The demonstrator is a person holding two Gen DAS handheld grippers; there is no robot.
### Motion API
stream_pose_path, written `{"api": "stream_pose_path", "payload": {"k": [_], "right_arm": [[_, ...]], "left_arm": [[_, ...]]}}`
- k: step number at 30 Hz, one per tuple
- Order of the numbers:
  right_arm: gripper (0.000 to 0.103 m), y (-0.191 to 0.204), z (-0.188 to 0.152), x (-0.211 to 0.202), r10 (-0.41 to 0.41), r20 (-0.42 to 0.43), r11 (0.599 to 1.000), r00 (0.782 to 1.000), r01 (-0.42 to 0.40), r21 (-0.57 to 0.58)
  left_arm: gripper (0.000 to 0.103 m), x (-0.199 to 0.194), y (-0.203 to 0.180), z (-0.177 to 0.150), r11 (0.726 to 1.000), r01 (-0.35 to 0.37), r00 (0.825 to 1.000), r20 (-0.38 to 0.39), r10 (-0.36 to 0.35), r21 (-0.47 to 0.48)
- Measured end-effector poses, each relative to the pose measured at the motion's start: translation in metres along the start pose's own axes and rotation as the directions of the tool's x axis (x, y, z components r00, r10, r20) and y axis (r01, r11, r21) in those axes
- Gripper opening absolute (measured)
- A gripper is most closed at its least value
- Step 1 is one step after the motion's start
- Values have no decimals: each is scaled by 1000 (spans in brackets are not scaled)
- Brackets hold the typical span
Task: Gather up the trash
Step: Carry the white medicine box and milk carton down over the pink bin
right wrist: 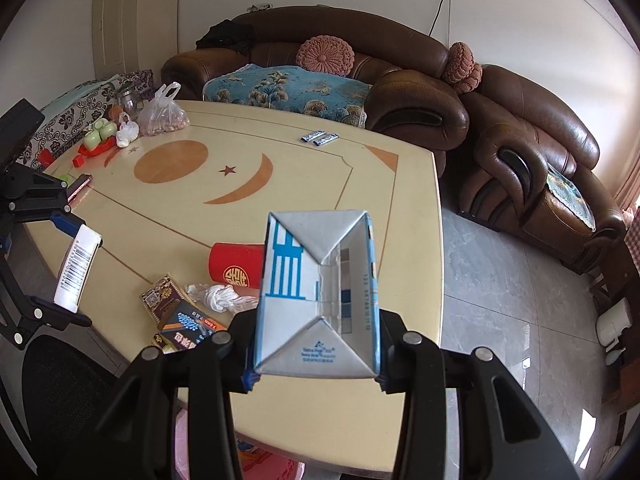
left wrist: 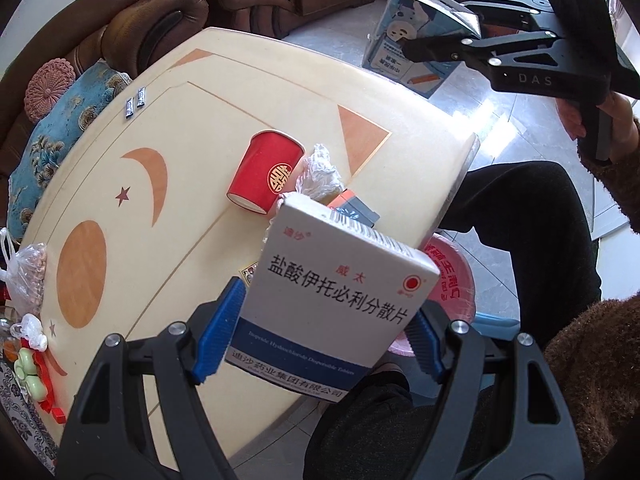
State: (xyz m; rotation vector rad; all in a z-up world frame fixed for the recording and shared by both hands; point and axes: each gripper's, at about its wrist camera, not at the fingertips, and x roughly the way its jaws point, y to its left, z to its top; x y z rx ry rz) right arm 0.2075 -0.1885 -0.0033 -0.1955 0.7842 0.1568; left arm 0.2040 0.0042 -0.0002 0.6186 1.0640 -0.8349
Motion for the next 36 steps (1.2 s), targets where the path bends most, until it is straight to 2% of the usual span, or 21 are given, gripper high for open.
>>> {"api": "stream_pose_path", "payload": {"k": [9, 14, 21, 36], "right_arm": [[41, 31, -27, -56, 34, 41, 999, 999, -32, -44], [41, 45, -47, -70, 51, 36, 997, 998, -49, -61], [41, 55, -74, -81, 68, 18, 996, 998, -67, -58], [41, 77, -139, -73, 89, -72, 995, 993, -92, -47]], "left_arm": [[74, -17, -30, -24, 997, -22, 999, 38, 25, -76], [74, -14, -54, -39, 996, 11, 999, 49, -7, -84], [74, 2, -82, -54, 997, 15, 1000, 10, -14, -78], [74, 39, -125, -73, 996, 55, 998, -9, -56, -64]]}}
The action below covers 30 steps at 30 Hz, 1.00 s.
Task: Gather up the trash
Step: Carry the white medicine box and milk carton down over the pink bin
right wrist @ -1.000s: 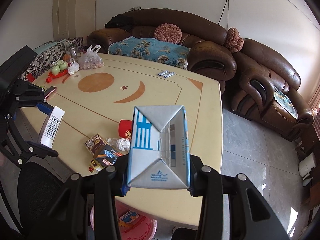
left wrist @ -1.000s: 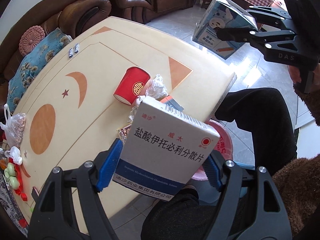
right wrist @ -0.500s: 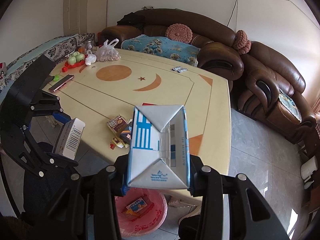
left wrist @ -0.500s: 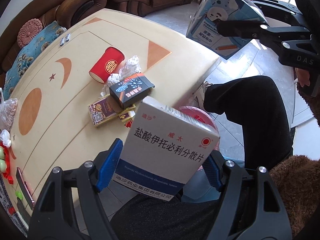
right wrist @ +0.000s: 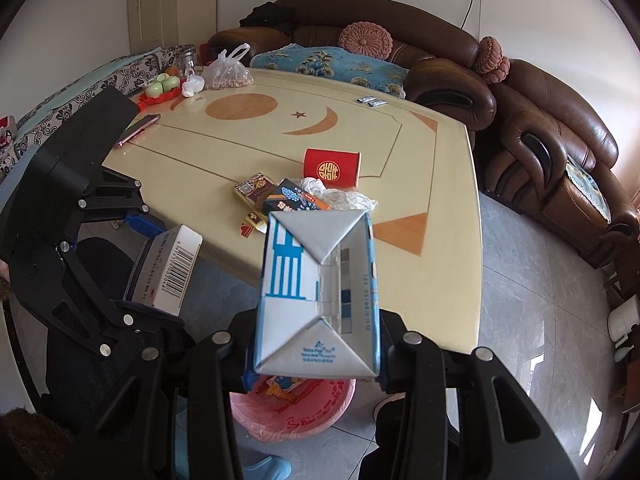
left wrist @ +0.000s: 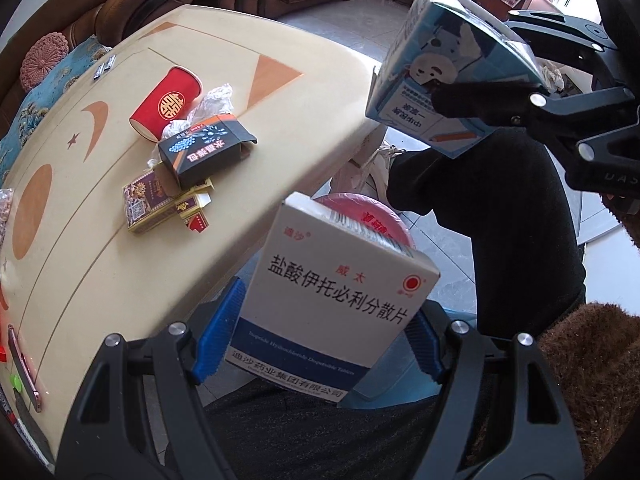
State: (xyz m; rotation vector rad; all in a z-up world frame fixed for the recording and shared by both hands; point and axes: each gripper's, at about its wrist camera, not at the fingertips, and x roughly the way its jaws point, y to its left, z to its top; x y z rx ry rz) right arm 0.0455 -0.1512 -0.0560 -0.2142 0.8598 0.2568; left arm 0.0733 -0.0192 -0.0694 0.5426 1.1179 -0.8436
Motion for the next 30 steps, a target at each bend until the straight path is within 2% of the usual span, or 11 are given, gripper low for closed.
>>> {"api": "stream_pose_path", "payload": {"k": [15, 19, 21, 26, 30], "right_arm": [[41, 10, -38, 48, 35, -96, 999, 995, -33, 29], [41, 8, -49, 66, 50, -129, 998, 990, -43, 54], [41, 6, -55, 74, 46, -144, 997, 988, -37, 61], [41, -2, -68, 97, 57, -185, 994, 981, -38, 100], [41, -6, -82, 116, 55, -217, 991, 975, -27, 130]], "left_arm": [[74, 67, -22, -15, 998, 55, 993, -101, -55, -7], [74, 87, -23, -17, 998, 58, 990, -125, -59, -19], [74, 97, -24, -18, 1000, 23, 992, -124, -26, -20], [74, 124, -25, -18, 998, 43, 989, -143, -49, -44], [74, 146, -22, -16, 993, 61, 986, -147, -76, -100]]}}
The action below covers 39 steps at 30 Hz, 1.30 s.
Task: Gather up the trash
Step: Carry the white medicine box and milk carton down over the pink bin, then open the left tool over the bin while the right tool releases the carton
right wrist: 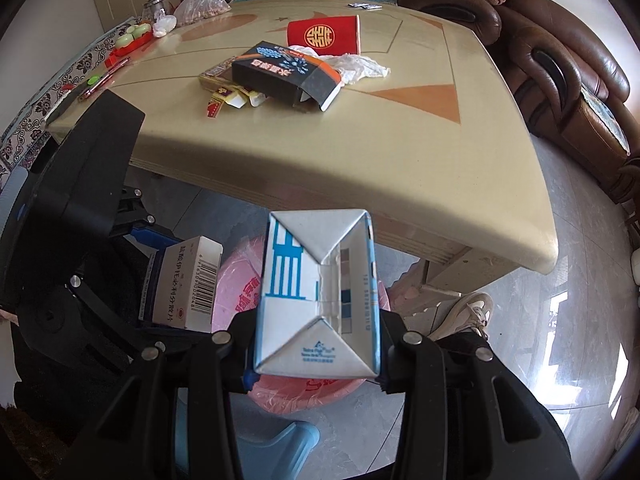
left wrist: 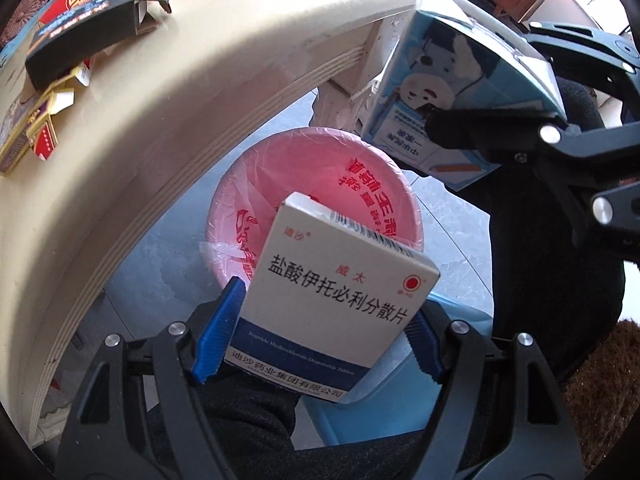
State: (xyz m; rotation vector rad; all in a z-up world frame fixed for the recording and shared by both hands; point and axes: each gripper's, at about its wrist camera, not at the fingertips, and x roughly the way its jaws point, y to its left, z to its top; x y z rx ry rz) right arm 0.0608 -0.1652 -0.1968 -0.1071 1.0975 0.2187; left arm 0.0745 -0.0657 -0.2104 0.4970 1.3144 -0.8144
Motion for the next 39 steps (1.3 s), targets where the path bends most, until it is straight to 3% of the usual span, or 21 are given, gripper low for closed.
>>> {"api": "stream_pose_path", "payload": {"k": [11, 21, 31, 39], "right_arm": [[41, -10, -17, 73, -16, -102, 998, 995, 22, 62], [41, -19, -24, 122, 16, -180, 992, 984, 7, 125], [41, -26, -33, 152, 31, -242, 987, 970, 9, 160], [41, -29, -35, 158, 54, -269, 984, 962, -4, 180]], "left_arm": [[74, 67, 10, -6, 985, -19, 999, -44, 11, -169], [74, 102, 39, -1, 939, -84, 995, -80, 60, -334], [74, 139, 39, 5, 932, -63, 990, -142, 12, -356], [74, 141, 43, 5, 923, -60, 988, -154, 0, -381]]}}
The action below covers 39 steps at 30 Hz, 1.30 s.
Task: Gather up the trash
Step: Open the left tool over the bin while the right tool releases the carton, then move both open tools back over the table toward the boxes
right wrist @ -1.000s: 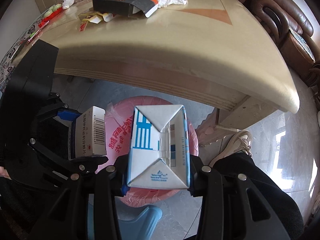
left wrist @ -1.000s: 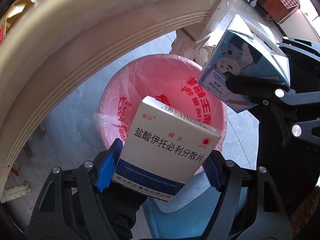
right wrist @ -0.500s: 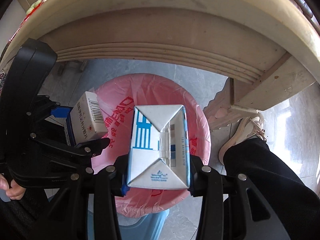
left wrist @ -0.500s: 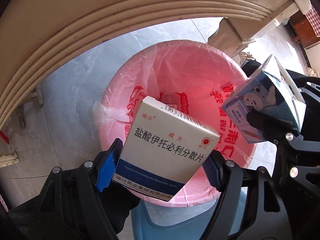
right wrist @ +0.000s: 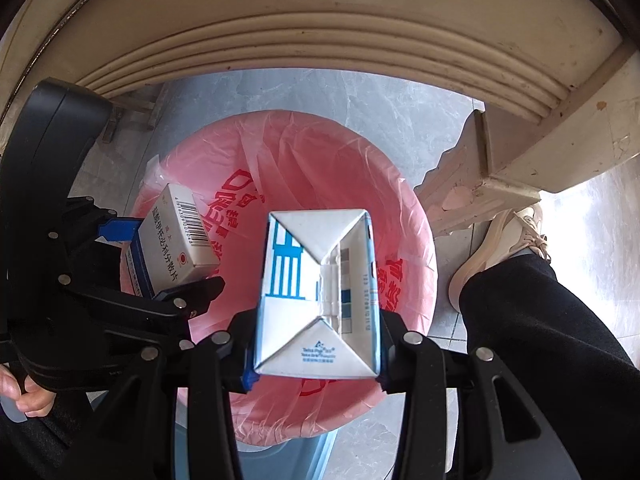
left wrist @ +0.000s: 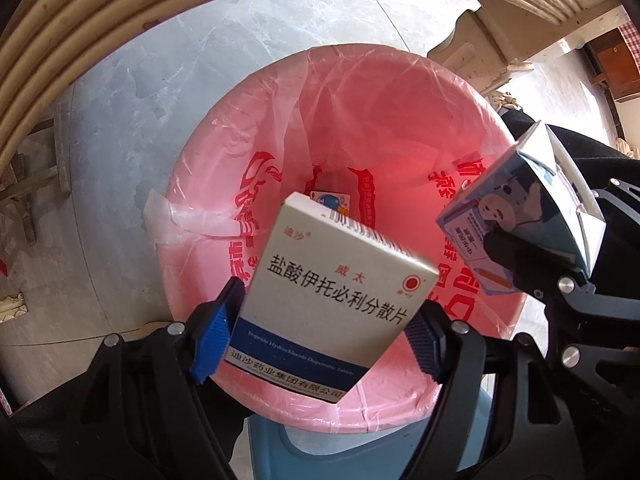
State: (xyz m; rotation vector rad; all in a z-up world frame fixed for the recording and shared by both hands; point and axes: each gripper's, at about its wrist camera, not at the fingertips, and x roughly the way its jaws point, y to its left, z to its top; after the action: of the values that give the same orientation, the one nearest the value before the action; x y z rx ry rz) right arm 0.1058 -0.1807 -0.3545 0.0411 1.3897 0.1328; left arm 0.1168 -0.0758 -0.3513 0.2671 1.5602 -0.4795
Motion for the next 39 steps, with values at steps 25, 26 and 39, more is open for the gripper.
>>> {"api": "stream_pose_path", "payload": {"k": [25, 26, 39], "right_arm": [[65, 0, 1, 2, -31, -2, 999, 1000, 31, -9], [65, -1, 1, 2, -31, -1, 999, 1000, 31, -8], [65, 8, -1, -4, -47, 22, 998, 999, 48, -37]], "left_arm": [[83, 10, 19, 9, 997, 4, 998, -57, -8, -71], [83, 10, 19, 9, 997, 3, 998, -57, -8, -72], [83, 2, 22, 3, 997, -13, 999, -50, 9, -73]]}}
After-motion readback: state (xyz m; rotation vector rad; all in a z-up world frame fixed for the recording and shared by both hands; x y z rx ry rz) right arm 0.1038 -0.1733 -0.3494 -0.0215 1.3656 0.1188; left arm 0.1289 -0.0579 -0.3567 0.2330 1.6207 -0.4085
